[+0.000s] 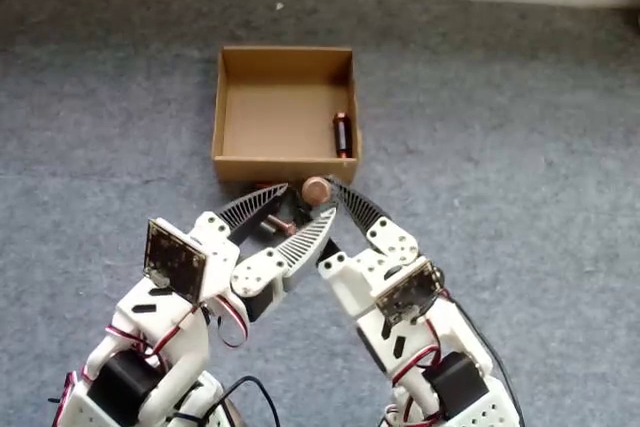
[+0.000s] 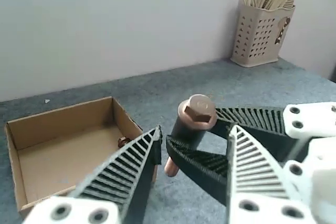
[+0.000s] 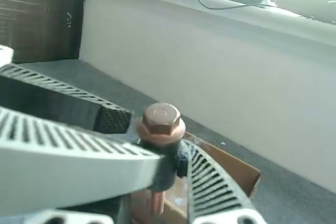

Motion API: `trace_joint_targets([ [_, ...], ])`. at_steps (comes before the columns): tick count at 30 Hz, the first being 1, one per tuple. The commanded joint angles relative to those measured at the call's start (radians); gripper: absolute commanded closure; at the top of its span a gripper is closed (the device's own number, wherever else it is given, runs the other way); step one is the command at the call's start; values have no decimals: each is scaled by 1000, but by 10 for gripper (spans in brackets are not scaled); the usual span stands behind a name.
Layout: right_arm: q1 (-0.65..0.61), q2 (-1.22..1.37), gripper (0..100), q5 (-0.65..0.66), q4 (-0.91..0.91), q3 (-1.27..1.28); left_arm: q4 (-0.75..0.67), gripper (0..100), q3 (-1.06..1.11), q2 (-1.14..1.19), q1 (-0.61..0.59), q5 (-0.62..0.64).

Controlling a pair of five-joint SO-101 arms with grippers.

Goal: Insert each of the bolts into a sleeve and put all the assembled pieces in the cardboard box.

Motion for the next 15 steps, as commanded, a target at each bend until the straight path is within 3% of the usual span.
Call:
trace_joint_targets([
  [1, 64, -13, 994, -2, -42, 5, 21, 779, -56, 2, 4, -3],
  [7, 139, -13, 994, 0, -42, 85, 21, 796, -68, 2, -27, -121],
  [13, 143, -12, 994, 3, -39, 96, 26, 983, -58, 1, -38, -374],
  [15, 145, -12, 994, 5, -41, 111, 26, 991, -38, 1, -81, -423],
])
